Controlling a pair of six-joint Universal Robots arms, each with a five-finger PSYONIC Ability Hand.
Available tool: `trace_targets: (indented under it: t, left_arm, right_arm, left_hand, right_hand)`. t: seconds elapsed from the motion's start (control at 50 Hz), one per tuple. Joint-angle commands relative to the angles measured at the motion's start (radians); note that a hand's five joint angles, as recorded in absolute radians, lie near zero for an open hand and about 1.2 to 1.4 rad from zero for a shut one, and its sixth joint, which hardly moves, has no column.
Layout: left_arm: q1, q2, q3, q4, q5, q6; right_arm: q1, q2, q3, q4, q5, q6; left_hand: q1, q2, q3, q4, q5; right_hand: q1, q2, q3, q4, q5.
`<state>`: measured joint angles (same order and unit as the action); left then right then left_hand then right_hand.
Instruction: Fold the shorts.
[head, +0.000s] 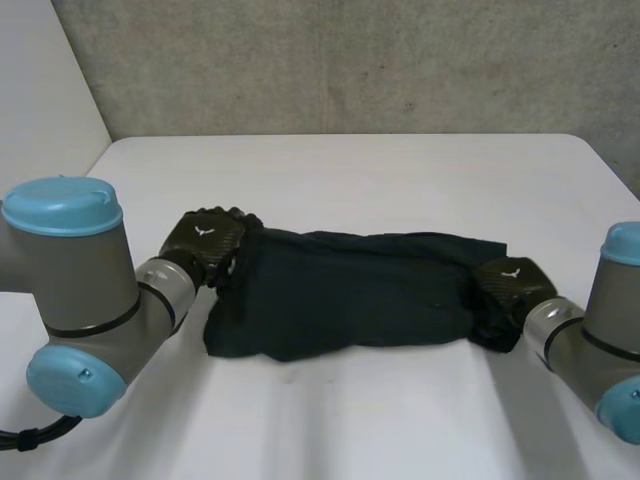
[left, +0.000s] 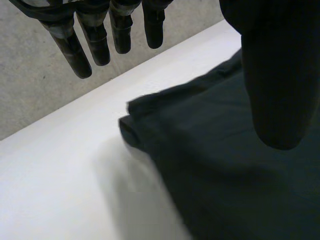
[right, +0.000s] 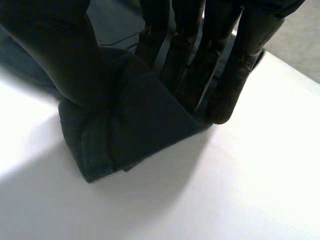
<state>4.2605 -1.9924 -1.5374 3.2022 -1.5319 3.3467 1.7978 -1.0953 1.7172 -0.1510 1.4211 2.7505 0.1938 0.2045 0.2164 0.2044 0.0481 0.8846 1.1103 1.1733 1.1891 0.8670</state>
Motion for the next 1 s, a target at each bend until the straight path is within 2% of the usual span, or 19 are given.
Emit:
trace_targets:
  t: [0.02,0.12,0.18,0.28,0.34,0.36,0.42,0.44,0.5,0.54,0.58,0.62,0.7,0.72,0.8,0.86,0.94,1.0]
  left_arm:
    - [0.004,0.055,-0.010,-0.008,-0.004,-0.001]
    - [0.030,0.110,-0.035,-0.008,0.002,0.000]
    - [0.039,0.121,-0.036,-0.008,0.003,0.000]
    - [0.041,0.127,-0.030,-0.005,0.001,0.000]
    - [0.039,0.127,-0.027,-0.004,-0.001,-0.001]
    - [0.039,0.127,-0.024,-0.002,-0.001,-0.001]
    - [0.039,0.127,-0.020,-0.002,-0.001,-0.001]
    - [0.039,0.127,-0.013,-0.001,-0.001,-0.003]
    - [0.038,0.127,0.000,0.001,-0.002,-0.004]
    - [0.038,0.126,0.011,0.001,-0.002,-0.006]
    - [0.032,0.124,0.032,-0.001,-0.002,-0.016]
    - [0.030,0.122,0.051,-0.001,-0.002,-0.027]
    - [0.019,0.110,0.108,-0.002,-0.004,-0.062]
    - [0.009,0.100,0.134,-0.002,-0.004,-0.082]
    - [-0.045,0.050,0.198,-0.005,0.004,-0.127]
    - [-0.111,-0.006,0.250,-0.010,0.004,-0.136]
    - [-0.180,-0.109,0.308,-0.013,-0.002,-0.135]
    - [-0.198,-0.175,0.339,-0.037,-0.013,-0.136]
  right_arm:
    - [-0.078,-0.130,-0.005,0.063,0.045,-0.183]
    - [-0.077,-0.163,-0.057,0.088,0.053,-0.458]
    - [-0.046,-0.161,-0.082,0.088,0.056,-0.529]
    - [0.235,-0.111,-0.181,0.073,0.026,-0.615]
    - [0.340,-0.068,-0.217,0.068,-0.008,-0.629]
    - [0.391,-0.048,-0.225,0.067,-0.049,-0.641]
    - [0.442,-0.022,-0.219,0.071,-0.134,-0.655]
    - [0.466,-0.009,-0.208,0.074,-0.202,-0.657]
    - [0.471,-0.003,-0.191,0.071,-0.296,-0.646]
    - [0.468,-0.008,-0.189,0.071,-0.327,-0.634]
    - [0.471,-0.018,-0.188,0.067,-0.329,-0.577]
    - [0.463,-0.040,-0.197,0.067,-0.318,-0.501]
    - [0.358,-0.147,-0.206,0.062,-0.304,-0.200]
    - [0.298,-0.182,-0.208,0.054,-0.303,-0.072]
    - [0.192,-0.202,-0.238,0.045,-0.274,0.200]
    - [0.167,-0.184,-0.267,0.074,-0.237,0.311]
    - [0.161,-0.094,-0.318,0.169,-0.216,0.279]
    - [0.164,-0.023,-0.363,0.232,-0.208,0.235]
  left_hand:
    - [0.026,0.015,0.003,0.015,-0.003]
    - [0.023,0.012,0.000,0.012,-0.006]
    - [0.023,0.012,0.000,0.012,-0.006]
    - [0.026,0.015,0.003,0.015,-0.003]
    - [0.023,0.012,0.000,0.012,-0.006]
    - [0.023,0.012,0.000,0.012,-0.006]
    - [0.023,0.012,0.000,0.012,-0.006]
    - [0.020,0.009,-0.003,0.009,-0.009]
    - [0.020,0.009,-0.003,0.009,-0.009]
    - [0.017,0.006,-0.006,0.006,-0.012]
    - [0.014,0.003,-0.009,0.003,-0.015]
    - [0.014,0.003,-0.009,0.003,-0.015]
    - [0.017,0.006,-0.006,0.006,-0.012]
    - [0.020,0.009,-0.003,0.009,-0.009]
    - [0.026,0.015,0.003,0.015,-0.003]
    - [0.029,0.018,0.006,0.018,0.000]
    - [0.043,0.032,0.020,0.032,0.014]
    - [0.052,0.041,0.029,0.041,0.023]
  right_hand:
    - [0.512,0.286,0.223,0.207,0.355]
    - [0.512,0.286,0.223,0.207,0.355]
    - [0.512,0.286,0.223,0.207,0.355]
    - [0.512,0.286,0.223,0.207,0.355]
    - [0.512,0.286,0.223,0.207,0.355]
    - [0.512,0.286,0.223,0.207,0.355]
    - [0.512,0.286,0.223,0.207,0.355]
    - [0.512,0.286,0.223,0.207,0.355]
    - [0.512,0.286,0.223,0.207,0.355]
    - [0.008,-0.218,-0.281,-0.297,-0.149]
    - [-0.710,-0.936,-0.999,-1.015,-0.867]
    - [-0.710,-0.936,-0.999,-1.015,-0.867]
    - [-0.710,-0.936,-0.999,-1.015,-0.867]
    - [-0.710,-0.936,-0.999,-1.015,-0.867]
    - [-0.710,-0.936,-0.999,-1.015,-0.867]
    - [-0.710,-0.936,-0.999,-1.015,-0.867]
    - [-0.710,-0.936,-0.999,-1.015,-0.867]
    - [-0.710,-0.936,-0.999,-1.015,-0.867]
